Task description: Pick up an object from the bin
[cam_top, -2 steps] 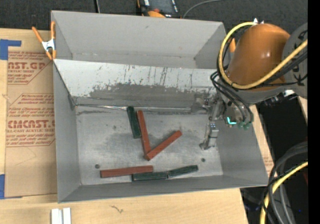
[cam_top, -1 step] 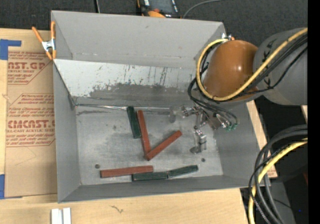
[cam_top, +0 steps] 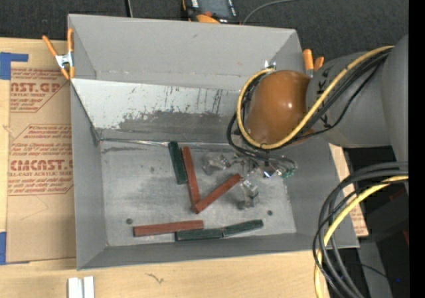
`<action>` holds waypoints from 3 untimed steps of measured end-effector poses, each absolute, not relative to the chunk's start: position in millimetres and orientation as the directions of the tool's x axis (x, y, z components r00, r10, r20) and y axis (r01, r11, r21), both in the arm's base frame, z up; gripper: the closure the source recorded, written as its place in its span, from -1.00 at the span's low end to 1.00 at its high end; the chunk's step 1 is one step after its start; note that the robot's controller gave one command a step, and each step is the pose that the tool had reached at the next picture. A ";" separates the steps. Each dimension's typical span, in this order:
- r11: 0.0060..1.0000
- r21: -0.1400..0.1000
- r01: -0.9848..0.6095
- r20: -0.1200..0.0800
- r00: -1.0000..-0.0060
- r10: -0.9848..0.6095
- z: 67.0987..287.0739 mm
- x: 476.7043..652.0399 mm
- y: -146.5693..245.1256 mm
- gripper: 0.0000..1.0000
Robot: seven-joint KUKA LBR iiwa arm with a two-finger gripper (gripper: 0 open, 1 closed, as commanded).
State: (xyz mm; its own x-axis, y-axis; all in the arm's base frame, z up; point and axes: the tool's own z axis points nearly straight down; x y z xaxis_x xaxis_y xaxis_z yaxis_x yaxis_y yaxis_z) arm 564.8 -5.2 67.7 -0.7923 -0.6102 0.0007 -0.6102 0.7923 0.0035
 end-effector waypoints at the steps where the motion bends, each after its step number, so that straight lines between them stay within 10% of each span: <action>1: 0.793 0.002 -0.609 -0.001 -0.793 -0.609 69.5 565.6 -5.7 1.00; 2: 0.862 -0.004 -0.507 -0.009 -0.862 -0.507 225.8 554.8 9.9 1.00; 3: 0.862 0.000 -0.507 -0.003 -0.862 -0.507 221.0 553.7 9.7 -1.00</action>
Offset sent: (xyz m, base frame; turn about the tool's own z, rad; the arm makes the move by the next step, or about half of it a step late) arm 0.0000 0.0000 0.0000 0.0000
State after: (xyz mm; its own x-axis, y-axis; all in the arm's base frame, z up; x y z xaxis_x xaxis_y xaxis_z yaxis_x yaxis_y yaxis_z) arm 553.7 9.7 221.0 -0.8617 -0.5075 -0.0031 -0.5075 0.8617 -0.0003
